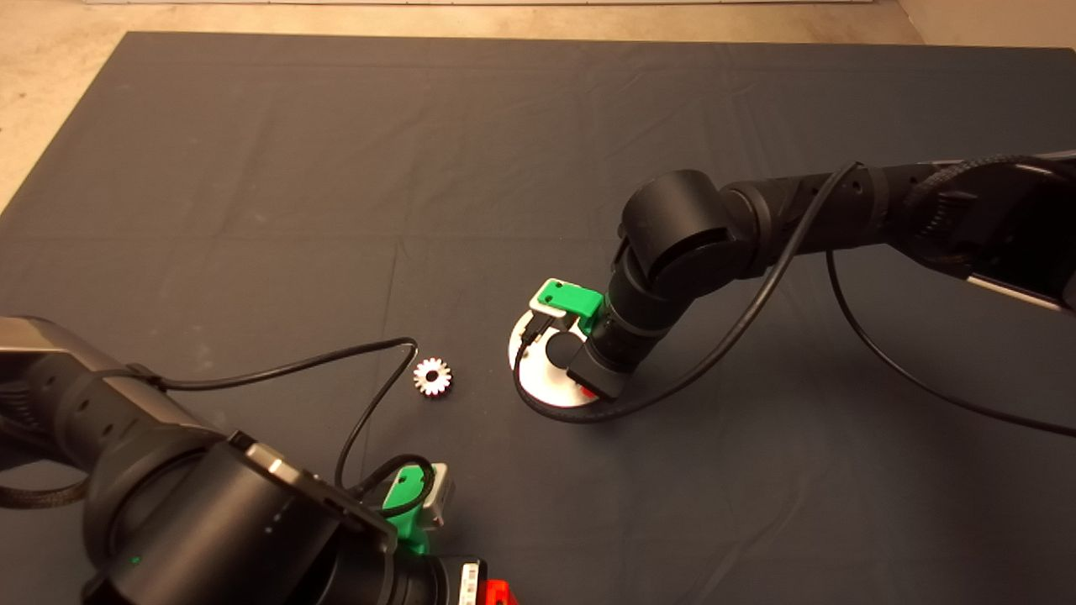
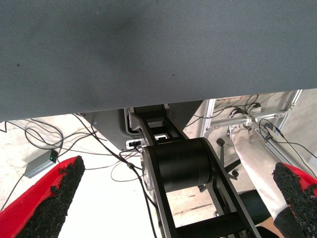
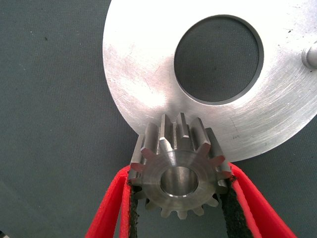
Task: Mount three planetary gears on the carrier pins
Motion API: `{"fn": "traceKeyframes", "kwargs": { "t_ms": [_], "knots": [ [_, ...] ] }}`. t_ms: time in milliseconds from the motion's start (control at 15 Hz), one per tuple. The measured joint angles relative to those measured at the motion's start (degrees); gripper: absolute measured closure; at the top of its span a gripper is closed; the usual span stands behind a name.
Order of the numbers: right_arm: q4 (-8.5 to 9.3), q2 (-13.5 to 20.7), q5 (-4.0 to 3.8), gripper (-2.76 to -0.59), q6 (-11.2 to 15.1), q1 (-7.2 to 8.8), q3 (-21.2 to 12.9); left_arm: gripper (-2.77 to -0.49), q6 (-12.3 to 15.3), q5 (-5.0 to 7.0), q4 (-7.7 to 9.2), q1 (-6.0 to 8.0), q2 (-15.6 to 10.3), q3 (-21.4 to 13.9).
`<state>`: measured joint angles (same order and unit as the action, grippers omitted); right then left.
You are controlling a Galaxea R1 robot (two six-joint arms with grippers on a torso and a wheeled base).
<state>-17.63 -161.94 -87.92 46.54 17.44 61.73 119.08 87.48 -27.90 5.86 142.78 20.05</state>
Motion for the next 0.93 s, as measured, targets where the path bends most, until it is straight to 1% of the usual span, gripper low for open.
{"fn": "traceKeyframes", "kwargs": {
  "t_ms": [400,733,933],
  "knots": [
    [-0.12,0.02,0.00,-0.91,-0.05,0.02,-0.07,-2.77,-0.01,0.00,-0.02,-0.02,-0.98,0.00],
    [-0.20,0.06,-0.01,-0.90,-0.22,0.02,-0.85,-2.77,-0.04,0.00,-0.03,-0.01,-1.66,0.00],
    [-0.20,0.06,0.00,-0.90,-0.24,0.02,-1.12,-2.77,-0.04,0.02,-0.07,-0.01,-1.68,0.00]
  ]
}}
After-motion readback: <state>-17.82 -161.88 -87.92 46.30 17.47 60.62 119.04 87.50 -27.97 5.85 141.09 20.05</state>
